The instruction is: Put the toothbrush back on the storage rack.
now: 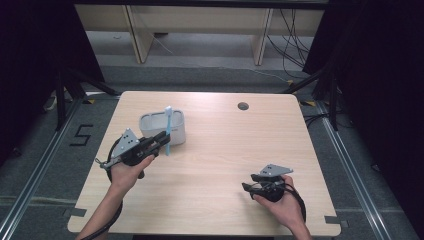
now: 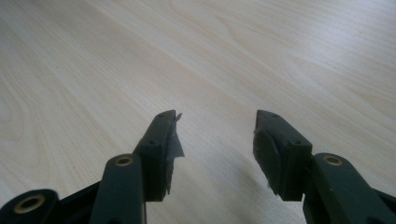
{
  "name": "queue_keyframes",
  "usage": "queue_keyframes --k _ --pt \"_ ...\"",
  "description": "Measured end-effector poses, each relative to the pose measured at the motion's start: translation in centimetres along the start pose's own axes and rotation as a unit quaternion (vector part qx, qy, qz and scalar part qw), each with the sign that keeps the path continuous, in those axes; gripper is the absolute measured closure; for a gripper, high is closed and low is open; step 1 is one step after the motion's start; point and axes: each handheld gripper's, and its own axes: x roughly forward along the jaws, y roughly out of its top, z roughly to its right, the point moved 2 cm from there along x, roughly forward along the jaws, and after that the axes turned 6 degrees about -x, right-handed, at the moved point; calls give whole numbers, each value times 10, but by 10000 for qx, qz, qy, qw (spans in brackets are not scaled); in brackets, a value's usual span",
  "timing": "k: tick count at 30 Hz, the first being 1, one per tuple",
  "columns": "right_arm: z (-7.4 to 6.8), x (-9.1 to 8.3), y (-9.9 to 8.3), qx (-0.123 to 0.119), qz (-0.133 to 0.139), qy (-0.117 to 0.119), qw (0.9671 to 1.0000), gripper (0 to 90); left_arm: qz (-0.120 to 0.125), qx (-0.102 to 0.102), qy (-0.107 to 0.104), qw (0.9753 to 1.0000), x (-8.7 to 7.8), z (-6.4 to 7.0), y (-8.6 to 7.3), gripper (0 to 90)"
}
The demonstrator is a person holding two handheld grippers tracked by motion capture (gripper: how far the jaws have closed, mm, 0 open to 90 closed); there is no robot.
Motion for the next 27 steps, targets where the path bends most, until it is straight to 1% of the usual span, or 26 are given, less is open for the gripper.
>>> queue_keyframes --k 1,2,5,6,7,8,12,13,15,16,17,18,19,20,21,27 --pt "0 0 0 5 0 -4 10000 501 15 -10 23 10000 1 -1 1 781" --pt "-1 0 0 63 -16 11 10000 501 15 5 50 10000 2 -2 2 782" --pt "-1 -1 1 57 1 19 10000 501 63 -25 131 9999 4 -6 5 782" --pt "1 -1 0 -51 63 -50 10000 501 83 -33 161 9998 4 -7 6 782" --pt "-1 -2 0 105 -33 21 9999 501 100 -32 203 9997 3 -9 8 782" --pt "0 -1 0 69 28 -6 10000 501 114 -22 228 9997 3 -11 9 781" --pt "0 -2 0 60 25 -11 10000 501 153 10 381 9992 1 -19 13 781" --pt "0 -2 0 67 20 -14 10000 501 183 -7 415 9990 1 -21 14 781" --pt "-1 -2 1 101 -2 -17 9999 501 231 -35 496 9985 0 -26 16 782" --pt "0 -3 1 52 -16 -74 10000 501 264 -32 541 9982 -1 -29 17 782" --pt "-1 -3 1 132 -36 10 9999 501 323 -70 568 9978 -1 -32 18 782" --pt "-1 -2 1 128 10 -28 9999 501 320 -62 632 9975 -3 -34 19 782" --pt "-1 -1 0 95 37 -49 9999 501 349 -97 677 9970 -3 -37 19 782" --pt "-1 -1 0 84 38 -36 10000 501 347 -113 707 9968 -4 -39 19 782" --pt "0 -1 1 6 41 -35 10000 501 362 -127 748 9965 -4 -41 19 782" --pt "0 -1 1 32 32 -15 10000 501 409 -111 931 9948 -9 -50 17 782"
